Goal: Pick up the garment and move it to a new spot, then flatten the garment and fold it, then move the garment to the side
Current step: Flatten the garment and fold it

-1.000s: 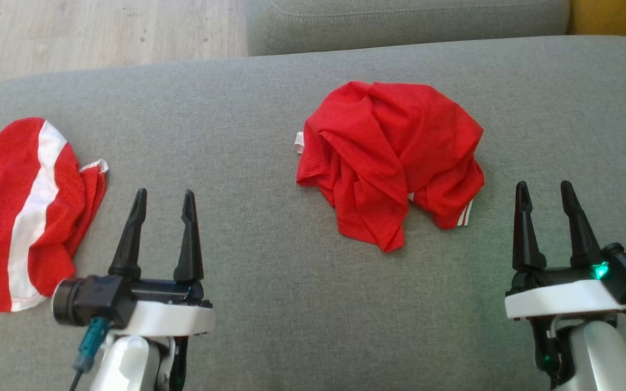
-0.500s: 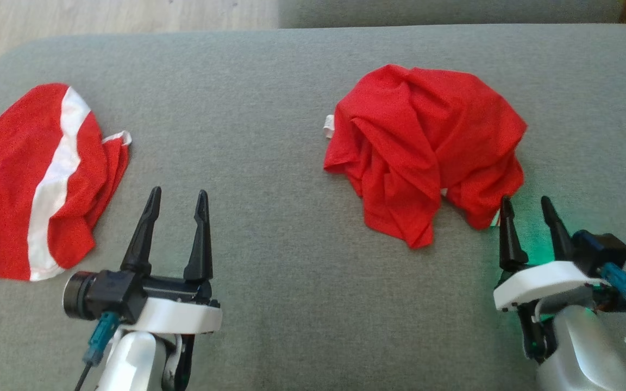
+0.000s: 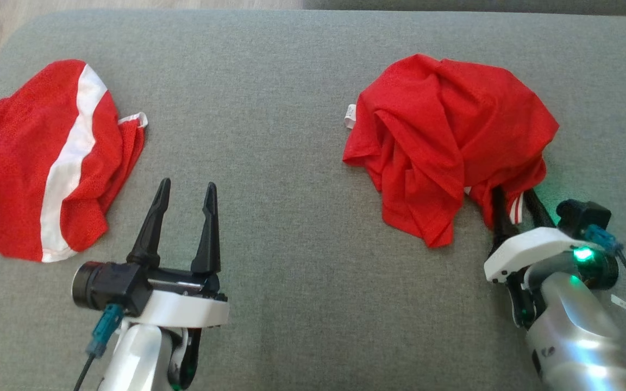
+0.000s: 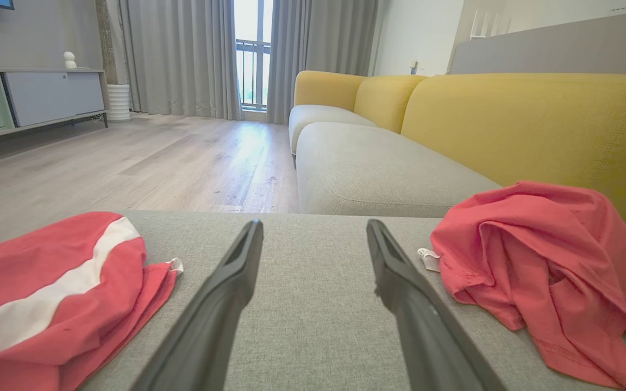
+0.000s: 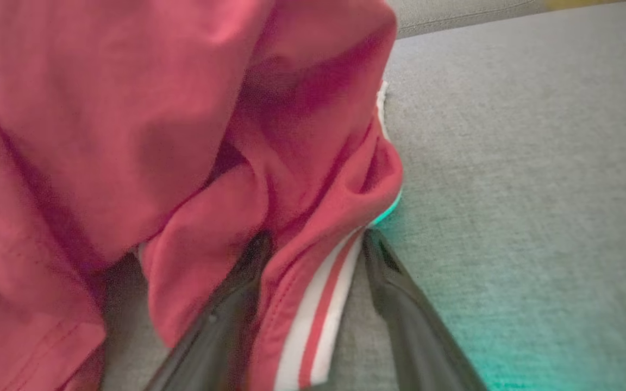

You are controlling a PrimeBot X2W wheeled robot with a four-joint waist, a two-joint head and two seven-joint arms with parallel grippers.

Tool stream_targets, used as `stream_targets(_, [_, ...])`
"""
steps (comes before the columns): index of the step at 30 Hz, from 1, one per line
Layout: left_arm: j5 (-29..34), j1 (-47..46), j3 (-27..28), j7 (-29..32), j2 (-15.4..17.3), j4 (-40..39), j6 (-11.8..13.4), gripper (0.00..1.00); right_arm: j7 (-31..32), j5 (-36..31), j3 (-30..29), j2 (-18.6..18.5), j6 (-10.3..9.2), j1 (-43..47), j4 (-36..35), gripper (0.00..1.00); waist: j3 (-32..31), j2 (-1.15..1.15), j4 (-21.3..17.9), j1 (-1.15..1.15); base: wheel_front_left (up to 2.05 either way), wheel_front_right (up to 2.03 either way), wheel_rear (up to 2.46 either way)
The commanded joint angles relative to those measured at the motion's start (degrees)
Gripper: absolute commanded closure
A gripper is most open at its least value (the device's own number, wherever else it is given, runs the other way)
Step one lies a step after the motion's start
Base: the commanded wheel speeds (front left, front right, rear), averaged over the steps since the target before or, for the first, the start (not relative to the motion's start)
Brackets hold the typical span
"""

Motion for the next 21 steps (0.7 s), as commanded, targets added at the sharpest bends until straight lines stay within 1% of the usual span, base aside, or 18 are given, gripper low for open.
stream_targets(1, [-0.07,-2.10,1.59,-0.29,0.09,-1.61,-0.28,0.00,0.55,0.81,2.32,1.13,0.44,0.55,1.22,1.00,-0.03,0.00,0.06,0.00,0.00,0.00,0.00])
stream_targets(4, [-0.16,-2.18,2.02,-0.29,0.01,-1.64,-0.41,0.00,0.52,1.07,0.63,1.13,0.44,-0.01,-0.75,1.00,-0.30,0.00,-0.16,0.00,0.00,0.00,0.00])
stream_targets(6, [-0.11,-2.01,2.39,-0.29,-0.03,-1.64,-0.42,0.00,0.51,0.55,-1.92,1.13,0.44,0.26,-3.32,1.00,-0.72,0.00,-0.49,0.00,0.00,0.00,0.00])
stream_targets(12, [-0.35,-1.25,3.32,-0.29,-0.10,-1.74,-0.53,0.00,0.50,1.13,-13.53,1.13,0.44,1.16,-12.40,1.00,-2.58,0.00,-1.79,0.00,0.00,0.00,0.00])
stream_targets(17, [-0.89,-0.56,3.43,-0.29,-0.13,-1.79,-0.59,0.00,0.49,0.88,-23.17,1.13,0.44,-1.02,-19.14,1.00,-4.36,0.00,-2.83,0.00,0.00,0.00,0.00])
stream_targets(20, [-1.55,-0.12,3.32,-0.29,-0.13,-2.01,-0.30,0.00,0.57,-1.35,-27.74,1.13,0.44,-4.02,-22.74,1.00,-5.18,0.00,-3.19,0.00,0.00,0.00,0.00])
stream_targets(21, [-1.55,-0.12,3.32,-0.29,-0.13,-2.01,-0.30,0.00,0.57,-1.35,-27.74,1.13,0.44,-4.02,-22.74,1.00,-5.18,0.00,-3.19,0.00,0.00,0.00,0.00])
